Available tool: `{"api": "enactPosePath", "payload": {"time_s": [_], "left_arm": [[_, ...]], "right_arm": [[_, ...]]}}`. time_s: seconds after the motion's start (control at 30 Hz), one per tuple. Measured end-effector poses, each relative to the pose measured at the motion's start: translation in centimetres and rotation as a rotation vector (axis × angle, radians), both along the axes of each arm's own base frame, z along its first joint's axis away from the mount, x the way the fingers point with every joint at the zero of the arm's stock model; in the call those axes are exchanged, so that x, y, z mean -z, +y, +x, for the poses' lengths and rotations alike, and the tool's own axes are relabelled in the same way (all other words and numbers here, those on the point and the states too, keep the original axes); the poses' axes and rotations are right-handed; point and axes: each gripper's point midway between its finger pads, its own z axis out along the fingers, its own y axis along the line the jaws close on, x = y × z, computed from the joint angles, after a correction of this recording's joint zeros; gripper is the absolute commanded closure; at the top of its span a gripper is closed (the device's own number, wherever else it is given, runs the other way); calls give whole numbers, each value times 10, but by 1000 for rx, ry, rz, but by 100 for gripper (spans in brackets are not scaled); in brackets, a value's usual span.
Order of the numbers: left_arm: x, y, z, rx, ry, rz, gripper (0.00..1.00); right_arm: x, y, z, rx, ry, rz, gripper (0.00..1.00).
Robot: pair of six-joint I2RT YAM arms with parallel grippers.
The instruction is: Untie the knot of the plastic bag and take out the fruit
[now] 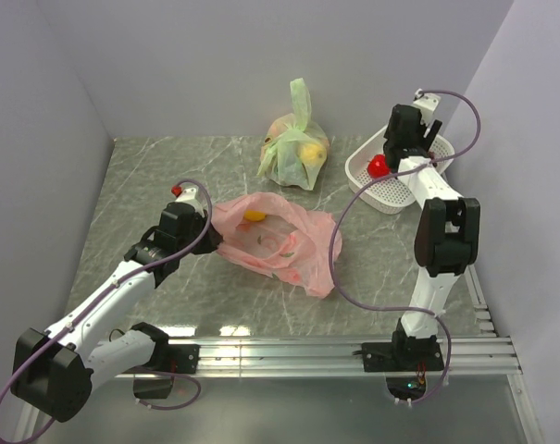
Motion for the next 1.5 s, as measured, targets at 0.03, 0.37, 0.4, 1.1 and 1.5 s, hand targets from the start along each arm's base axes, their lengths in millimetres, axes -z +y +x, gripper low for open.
{"api": "enactPosePath", "payload": {"time_s": [0.03,0.37,0.4,1.1,1.5], "left_arm": [[0,0,0,-1,0,0,93],[0,2,1,-7,0,0,93],[0,2,1,-7,0,0,93],[-118,-92,-27,244,-210,-132,99],[30,-52,-79,87,145,-70,99]], "right_arm": [[-2,3,0,-9,-2,2,15],[-52,155,-63,-453,-76,107,17],[-60,184,-77,-538,-102,133,17],[31,383,-259,-1335,49,486,23],[73,395,-277,-1425,192,320,18]]}}
